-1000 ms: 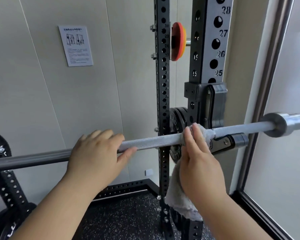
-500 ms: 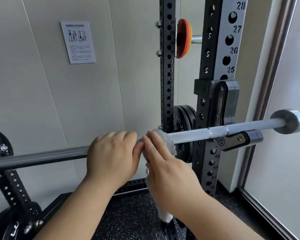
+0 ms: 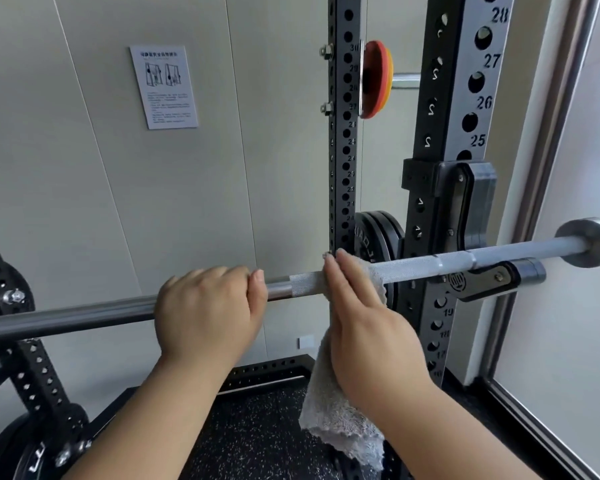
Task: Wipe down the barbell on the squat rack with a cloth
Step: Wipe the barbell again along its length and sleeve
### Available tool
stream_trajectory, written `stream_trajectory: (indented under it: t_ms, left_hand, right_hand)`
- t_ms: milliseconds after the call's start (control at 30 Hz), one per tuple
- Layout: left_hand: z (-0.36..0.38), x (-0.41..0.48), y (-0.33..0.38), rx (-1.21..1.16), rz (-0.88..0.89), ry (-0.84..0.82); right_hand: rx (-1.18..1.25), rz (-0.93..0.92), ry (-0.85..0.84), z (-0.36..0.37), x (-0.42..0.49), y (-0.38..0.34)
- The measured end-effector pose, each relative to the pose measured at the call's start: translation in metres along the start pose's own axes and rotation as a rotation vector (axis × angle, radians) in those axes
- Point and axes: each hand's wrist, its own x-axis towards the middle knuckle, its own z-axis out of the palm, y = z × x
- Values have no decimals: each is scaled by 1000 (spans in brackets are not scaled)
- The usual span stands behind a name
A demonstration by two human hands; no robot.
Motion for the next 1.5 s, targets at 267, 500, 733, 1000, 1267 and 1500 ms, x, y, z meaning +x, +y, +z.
stream_trajectory:
  t_ms: [267, 500, 733, 1000, 1267, 1500]
  left_hand:
    - [-6, 13, 0, 140, -23, -202]
    - [-17, 48, -6, -23, -78, -579]
    - [-4, 14, 1, 29, -4, -122]
    - [24, -24, 14, 52, 61, 158]
    - [12, 5, 16, 7, 67, 14]
    - [4, 28, 16, 112, 20, -240]
  right_hand:
    - [19, -11, 0, -1, 5, -7]
    - [-60, -113, -71, 11, -8, -16]
    - [-52, 161, -33, -7, -7, -10]
    - [-49, 250, 40, -12, -13, 8]
    - [-25, 136, 23, -15, -15, 7]
    - [-7, -26, -54, -14, -24, 3]
